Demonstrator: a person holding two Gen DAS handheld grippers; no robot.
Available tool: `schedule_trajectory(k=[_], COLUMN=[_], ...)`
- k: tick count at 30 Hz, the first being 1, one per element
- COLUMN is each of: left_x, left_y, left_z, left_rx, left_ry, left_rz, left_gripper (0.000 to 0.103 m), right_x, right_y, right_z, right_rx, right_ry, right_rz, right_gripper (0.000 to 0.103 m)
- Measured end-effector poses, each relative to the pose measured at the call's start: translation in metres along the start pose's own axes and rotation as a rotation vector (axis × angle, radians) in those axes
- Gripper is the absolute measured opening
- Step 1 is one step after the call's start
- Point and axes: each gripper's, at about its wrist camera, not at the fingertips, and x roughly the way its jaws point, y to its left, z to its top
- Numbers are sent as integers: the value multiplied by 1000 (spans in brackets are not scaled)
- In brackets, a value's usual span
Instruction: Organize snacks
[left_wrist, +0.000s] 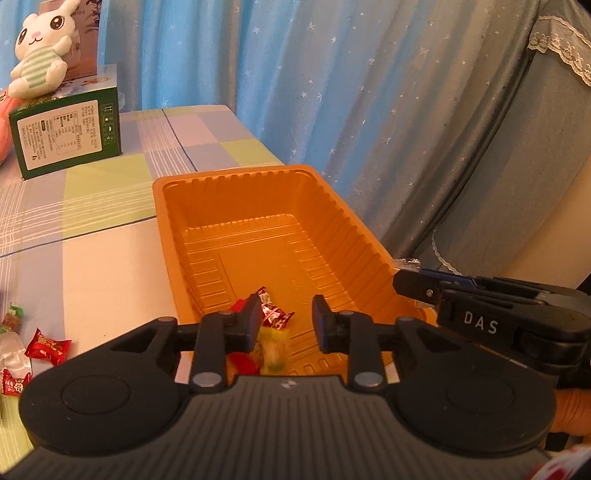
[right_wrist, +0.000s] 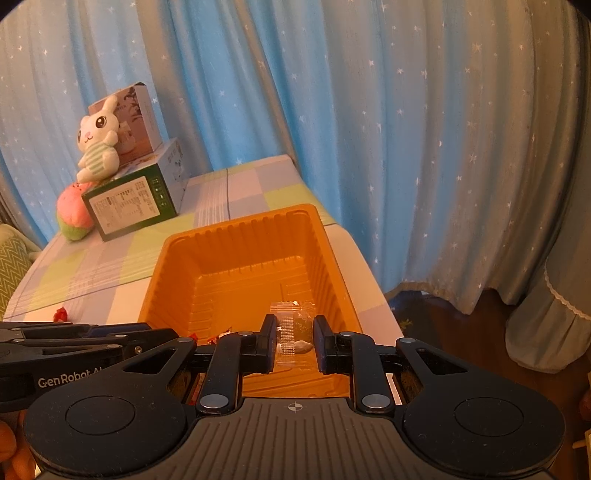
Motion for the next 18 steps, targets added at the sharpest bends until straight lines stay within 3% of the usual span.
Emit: schedule_trajectory(k=[11,18], left_x=[-22,-28], left_y=[24,27], left_z=[-12,-13], left_rx=[-48,-60], left_ry=[-16,-30], left_rz=[76,80], left_gripper=[30,31], right_x=[7,14], right_y=[-1,2], right_z=[1,5], right_rx=[18,43], right_ry=[9,5], right_rz=[28,62], right_gripper=[21,21])
